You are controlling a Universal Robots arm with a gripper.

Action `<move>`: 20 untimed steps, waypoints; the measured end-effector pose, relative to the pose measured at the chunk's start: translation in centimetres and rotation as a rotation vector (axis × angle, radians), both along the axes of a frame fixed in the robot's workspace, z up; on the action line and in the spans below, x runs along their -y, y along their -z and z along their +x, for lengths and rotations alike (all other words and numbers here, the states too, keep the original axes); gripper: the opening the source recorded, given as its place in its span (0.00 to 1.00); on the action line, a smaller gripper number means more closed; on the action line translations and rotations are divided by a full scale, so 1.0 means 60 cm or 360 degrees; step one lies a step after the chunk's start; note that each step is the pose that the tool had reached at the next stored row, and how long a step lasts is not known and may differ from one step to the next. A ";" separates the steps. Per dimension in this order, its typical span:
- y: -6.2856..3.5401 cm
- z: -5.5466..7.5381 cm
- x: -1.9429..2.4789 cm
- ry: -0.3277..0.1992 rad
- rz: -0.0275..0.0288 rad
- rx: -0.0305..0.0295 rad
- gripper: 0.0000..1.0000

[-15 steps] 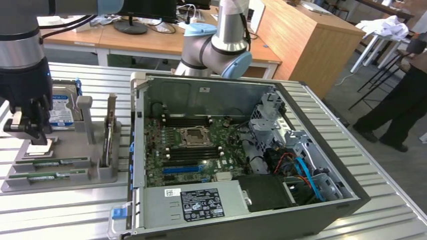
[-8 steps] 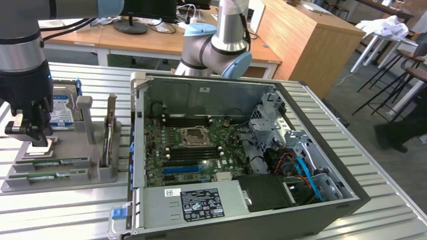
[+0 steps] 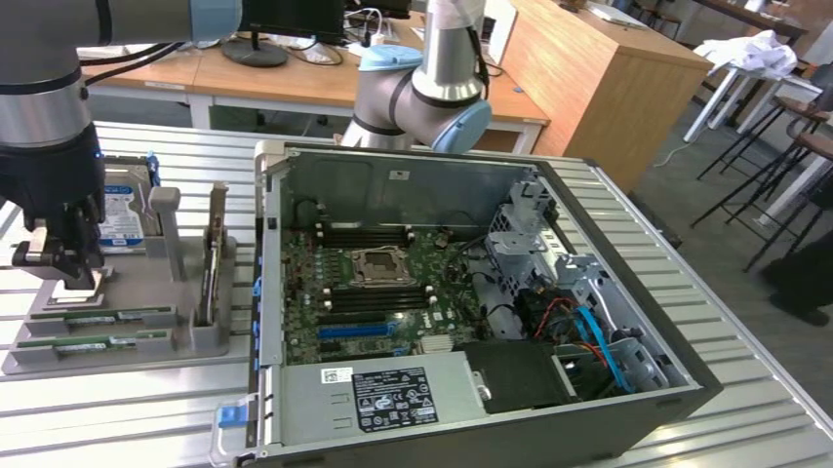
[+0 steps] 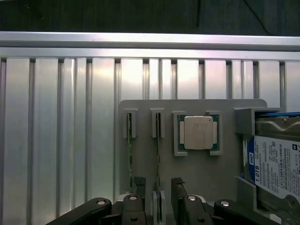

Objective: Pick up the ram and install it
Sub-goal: 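Pick up the ram and move it above insertion slot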

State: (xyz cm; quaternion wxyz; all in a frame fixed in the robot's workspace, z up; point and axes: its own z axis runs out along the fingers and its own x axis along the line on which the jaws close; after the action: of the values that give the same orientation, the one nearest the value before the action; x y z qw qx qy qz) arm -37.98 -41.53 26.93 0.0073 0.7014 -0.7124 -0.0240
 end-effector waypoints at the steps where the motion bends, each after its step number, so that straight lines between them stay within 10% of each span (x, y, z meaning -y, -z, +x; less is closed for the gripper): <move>1: 0.001 0.000 0.0000 0.0000 0.00000 0.00000 0.36; 20: 0.021 0.000 0.0000 -0.0004 0.00000 0.00001 0.36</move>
State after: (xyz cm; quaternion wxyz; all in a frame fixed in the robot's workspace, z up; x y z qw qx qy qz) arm -37.98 -41.53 25.65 0.0073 0.7023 -0.7115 -0.0239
